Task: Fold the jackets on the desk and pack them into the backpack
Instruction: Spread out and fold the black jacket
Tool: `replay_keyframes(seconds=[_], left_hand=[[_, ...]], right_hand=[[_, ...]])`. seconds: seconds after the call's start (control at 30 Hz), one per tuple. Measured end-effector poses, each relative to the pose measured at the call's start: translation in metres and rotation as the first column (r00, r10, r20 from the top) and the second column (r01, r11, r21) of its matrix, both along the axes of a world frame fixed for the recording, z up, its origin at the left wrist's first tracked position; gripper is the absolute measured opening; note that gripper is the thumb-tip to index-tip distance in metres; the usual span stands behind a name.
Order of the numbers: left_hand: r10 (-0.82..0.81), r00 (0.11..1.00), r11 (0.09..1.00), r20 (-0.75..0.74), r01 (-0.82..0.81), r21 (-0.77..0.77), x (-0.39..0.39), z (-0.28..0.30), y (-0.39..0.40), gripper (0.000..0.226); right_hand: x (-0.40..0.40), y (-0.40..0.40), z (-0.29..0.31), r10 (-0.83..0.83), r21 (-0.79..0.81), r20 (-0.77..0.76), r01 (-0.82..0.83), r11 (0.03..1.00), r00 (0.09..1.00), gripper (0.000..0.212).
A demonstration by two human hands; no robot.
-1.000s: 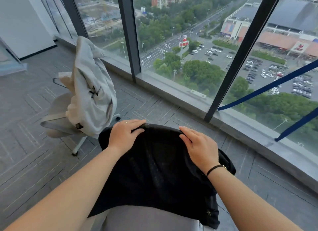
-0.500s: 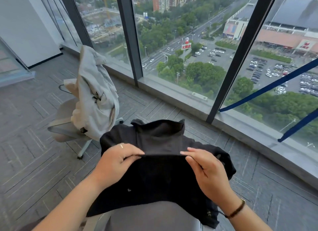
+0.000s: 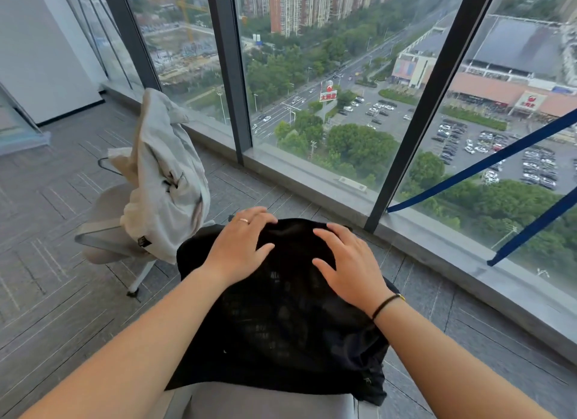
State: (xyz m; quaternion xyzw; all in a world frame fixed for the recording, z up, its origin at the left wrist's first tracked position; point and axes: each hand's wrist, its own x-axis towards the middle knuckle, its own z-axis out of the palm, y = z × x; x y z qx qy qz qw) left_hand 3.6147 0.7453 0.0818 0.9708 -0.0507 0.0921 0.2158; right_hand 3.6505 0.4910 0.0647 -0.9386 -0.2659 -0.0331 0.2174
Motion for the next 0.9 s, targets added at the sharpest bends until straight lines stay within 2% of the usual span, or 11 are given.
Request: replay_keyframes(seconds=[0.13,0.2,0.27,0.33,0.4,0.43,0.5,0.57,0.7,0.77,0.9], left_hand=[[-0.050,0.957,0.995,-0.285,0.072,0.067,0.033,0.006,0.002,0.087],[-0.045,0.923,0.990,-0.382,0.091,0.103,0.046,0.005,0.008,0.095],[-0.055,0.897,0.992,-0.438,0.098,0.077,0.052,0.003,0.013,0.084],[-0.081,0.910,0.992,-0.407,0.112,0.052,0.053,-0.002,0.019,0.061],[-0.114,0.950,0.986,-0.290,0.144,0.087,0.046,-0.002,0.023,0.041],[-0.147,0.960,0.977,-0.238,0.178,0.114,0.042,-0.002,0.025,0.038],[-0.253,0.947,0.933,-0.197,0.292,0.208,0.033,-0.001,0.029,0.040],[-0.302,0.922,0.878,-0.241,0.367,0.307,0.028,0.000,0.030,0.037],[-0.314,0.893,0.856,-0.323,0.414,0.309,0.024,0.022,0.030,0.012],[-0.323,0.885,0.862,-0.337,0.422,0.282,0.023,0.045,0.034,0.009],[-0.384,0.880,0.865,-0.280,0.449,0.224,0.009,0.104,0.048,0.008]], right_hand=[[0.029,0.021,0.003,0.069,-0.081,-0.033,-0.071,0.994,0.997,0.083],[0.040,0.027,0.000,0.145,-0.111,-0.113,-0.158,0.981,0.983,0.089],[0.044,0.027,0.000,0.192,-0.117,-0.167,-0.213,0.970,0.967,0.087],[0.048,0.022,-0.001,0.266,-0.174,-0.009,-0.264,0.949,0.964,0.081],[0.053,0.012,-0.005,0.363,-0.278,0.180,-0.307,0.910,0.914,0.080],[0.055,0.006,-0.008,0.421,-0.335,0.205,-0.341,0.878,0.884,0.081],[0.053,0.002,-0.003,0.499,-0.422,0.133,-0.406,0.810,0.857,0.071],[0.051,0.004,0.014,0.475,-0.473,-0.047,-0.438,0.764,0.879,0.054],[0.046,0.017,0.067,0.333,-0.342,-0.445,-0.501,0.795,0.832,0.049],[0.045,0.021,0.095,0.303,-0.289,-0.486,-0.478,0.830,0.820,0.043],[0.038,0.025,0.145,0.351,-0.198,-0.428,-0.465,0.863,0.833,0.028]])
